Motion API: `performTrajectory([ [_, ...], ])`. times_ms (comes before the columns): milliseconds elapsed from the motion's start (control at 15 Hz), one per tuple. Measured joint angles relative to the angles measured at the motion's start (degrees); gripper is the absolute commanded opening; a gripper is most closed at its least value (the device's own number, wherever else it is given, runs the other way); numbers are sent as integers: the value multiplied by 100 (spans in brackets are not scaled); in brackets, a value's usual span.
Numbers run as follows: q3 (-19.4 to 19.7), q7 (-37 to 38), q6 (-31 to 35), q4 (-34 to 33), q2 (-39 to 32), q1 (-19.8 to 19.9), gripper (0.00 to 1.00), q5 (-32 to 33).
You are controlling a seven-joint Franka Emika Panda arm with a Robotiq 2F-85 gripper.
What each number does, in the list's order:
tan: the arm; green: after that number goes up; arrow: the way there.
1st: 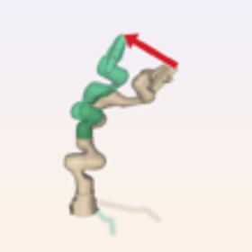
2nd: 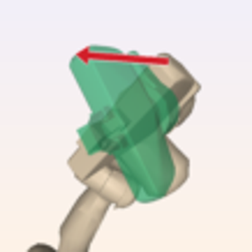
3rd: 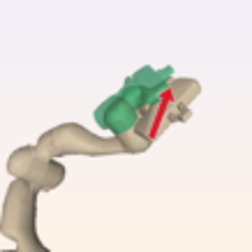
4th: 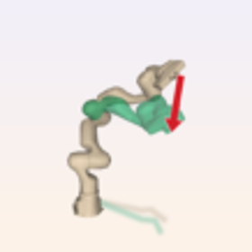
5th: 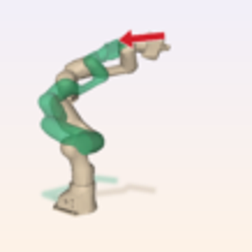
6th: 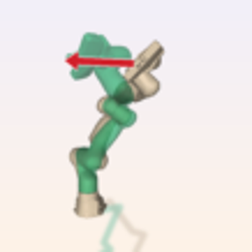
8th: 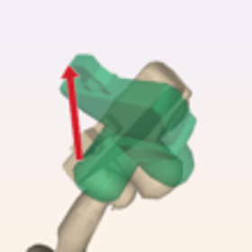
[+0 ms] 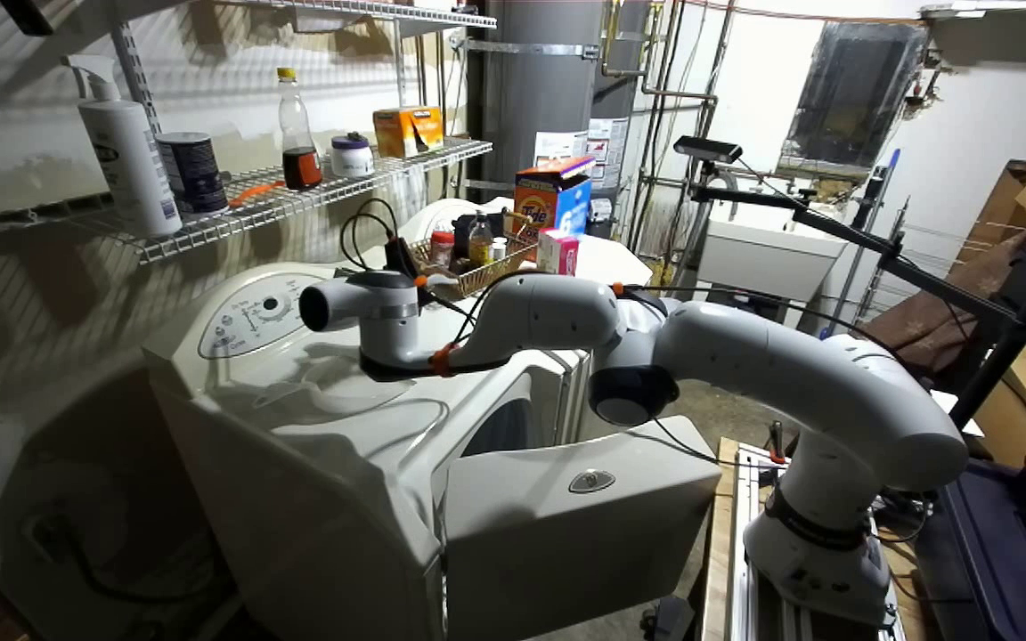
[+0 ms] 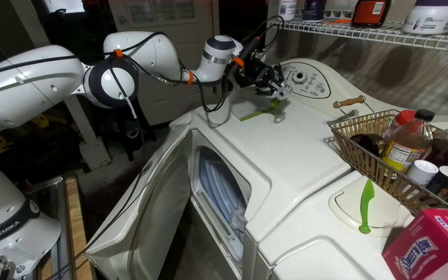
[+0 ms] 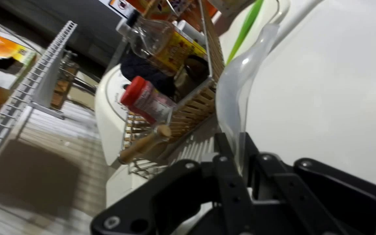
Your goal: Use the green brush to sweep the top of the machine on the left.
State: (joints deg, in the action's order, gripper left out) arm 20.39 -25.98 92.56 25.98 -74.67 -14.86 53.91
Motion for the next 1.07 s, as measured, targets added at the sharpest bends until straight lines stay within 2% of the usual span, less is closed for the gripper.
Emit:
performTrajectory([
  [200,281,115,189,10,64,-15,3,544],
  [400,449,365,357,41,-38,177,3,985],
  [733,531,1040,517,36,-390,622,3,1516],
  [1067,531,1753,682,32,-644,742,3,1792],
])
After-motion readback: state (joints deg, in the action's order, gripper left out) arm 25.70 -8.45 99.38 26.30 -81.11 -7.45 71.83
